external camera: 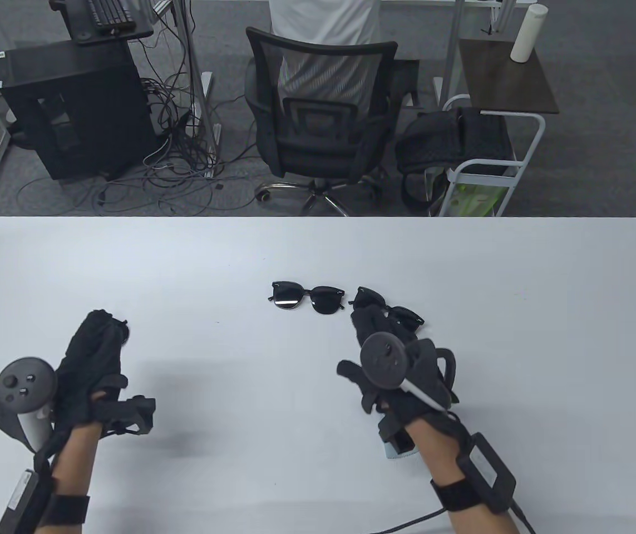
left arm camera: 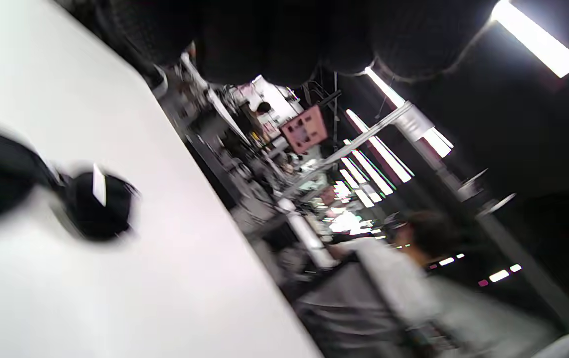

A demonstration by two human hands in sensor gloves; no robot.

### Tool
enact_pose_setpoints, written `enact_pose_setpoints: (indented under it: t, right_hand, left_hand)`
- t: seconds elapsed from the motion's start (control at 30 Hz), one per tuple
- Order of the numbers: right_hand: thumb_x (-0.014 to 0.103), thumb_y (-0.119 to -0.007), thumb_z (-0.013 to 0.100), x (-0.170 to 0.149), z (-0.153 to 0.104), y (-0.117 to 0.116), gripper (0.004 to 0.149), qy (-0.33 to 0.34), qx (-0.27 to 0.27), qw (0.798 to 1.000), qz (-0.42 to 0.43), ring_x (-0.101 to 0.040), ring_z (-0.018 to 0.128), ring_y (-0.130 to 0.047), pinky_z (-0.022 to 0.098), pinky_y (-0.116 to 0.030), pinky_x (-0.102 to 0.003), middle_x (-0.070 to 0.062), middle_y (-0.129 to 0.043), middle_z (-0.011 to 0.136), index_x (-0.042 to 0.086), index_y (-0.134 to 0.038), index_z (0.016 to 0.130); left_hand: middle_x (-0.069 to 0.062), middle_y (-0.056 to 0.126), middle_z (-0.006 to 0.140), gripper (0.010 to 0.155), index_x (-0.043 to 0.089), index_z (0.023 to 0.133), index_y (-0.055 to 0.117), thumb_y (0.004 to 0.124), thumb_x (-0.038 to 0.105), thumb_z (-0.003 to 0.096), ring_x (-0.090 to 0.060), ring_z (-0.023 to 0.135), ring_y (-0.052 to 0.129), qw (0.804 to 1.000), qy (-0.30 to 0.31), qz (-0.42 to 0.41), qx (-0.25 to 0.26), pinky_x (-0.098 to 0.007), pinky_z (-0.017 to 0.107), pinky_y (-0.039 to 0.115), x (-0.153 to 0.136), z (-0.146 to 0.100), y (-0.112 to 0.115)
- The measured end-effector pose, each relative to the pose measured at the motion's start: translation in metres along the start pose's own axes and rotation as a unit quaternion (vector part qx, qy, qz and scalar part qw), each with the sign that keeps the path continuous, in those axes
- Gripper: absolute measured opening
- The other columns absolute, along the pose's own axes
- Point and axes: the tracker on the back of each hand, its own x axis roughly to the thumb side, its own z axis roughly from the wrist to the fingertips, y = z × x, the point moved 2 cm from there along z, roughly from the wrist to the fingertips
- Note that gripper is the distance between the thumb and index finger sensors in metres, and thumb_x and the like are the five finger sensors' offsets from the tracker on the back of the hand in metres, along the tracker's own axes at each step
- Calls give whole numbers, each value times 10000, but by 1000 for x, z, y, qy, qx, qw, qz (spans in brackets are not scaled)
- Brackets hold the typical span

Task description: Dust sunglasses

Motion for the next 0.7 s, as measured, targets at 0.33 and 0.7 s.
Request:
enact_pose_setpoints:
  t: [0.33,0.7]
  right_hand:
    - [558,-762,401,27,-51,-47,728,40,-37,998,40,-405,934,-675,683,-599,-593,-97,-590,1064,221,-523,1001]
    - [543,-753,411,13,-58,-41,687,33,-51,996,62,-390,920,-700,677,-609,-588,-89,-630,1043,222,-556,986]
  left_hand:
    - [-98,488,1137,769,182,1028,650,796,639,428,-414,1064,320,950,-108,289,-57,-595,738,429,-44,37,47]
    - [-25,749,1029,503,249,866,858,833,520,443,-352,1028,598,920,-133,367,-41,-559,735,504,-62,48,69]
